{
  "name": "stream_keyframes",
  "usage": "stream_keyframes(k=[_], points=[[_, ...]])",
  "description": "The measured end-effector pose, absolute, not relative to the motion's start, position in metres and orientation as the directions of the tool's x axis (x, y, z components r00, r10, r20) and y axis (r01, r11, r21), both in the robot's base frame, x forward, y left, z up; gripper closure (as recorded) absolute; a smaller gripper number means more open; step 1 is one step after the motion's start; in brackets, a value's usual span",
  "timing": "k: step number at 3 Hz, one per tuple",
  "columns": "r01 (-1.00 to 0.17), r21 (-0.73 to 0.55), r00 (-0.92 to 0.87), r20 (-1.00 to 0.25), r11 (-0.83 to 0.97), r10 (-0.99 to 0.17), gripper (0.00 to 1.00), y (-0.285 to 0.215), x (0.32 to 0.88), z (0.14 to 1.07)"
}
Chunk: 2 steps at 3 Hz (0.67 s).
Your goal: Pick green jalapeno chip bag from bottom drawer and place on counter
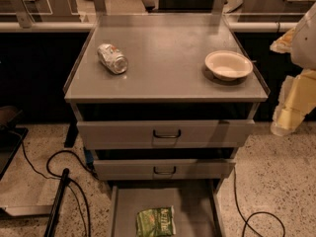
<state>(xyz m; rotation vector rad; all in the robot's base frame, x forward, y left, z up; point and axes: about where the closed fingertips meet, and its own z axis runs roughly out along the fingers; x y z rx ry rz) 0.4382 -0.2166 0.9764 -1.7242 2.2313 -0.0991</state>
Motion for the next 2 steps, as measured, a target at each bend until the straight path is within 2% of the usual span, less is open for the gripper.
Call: stream_keyframes(k=[2], points=[[-0.93, -0.224, -0.238, -0.233, 0.29, -0.943, 0.0, -0.21, 0.432, 0.951]])
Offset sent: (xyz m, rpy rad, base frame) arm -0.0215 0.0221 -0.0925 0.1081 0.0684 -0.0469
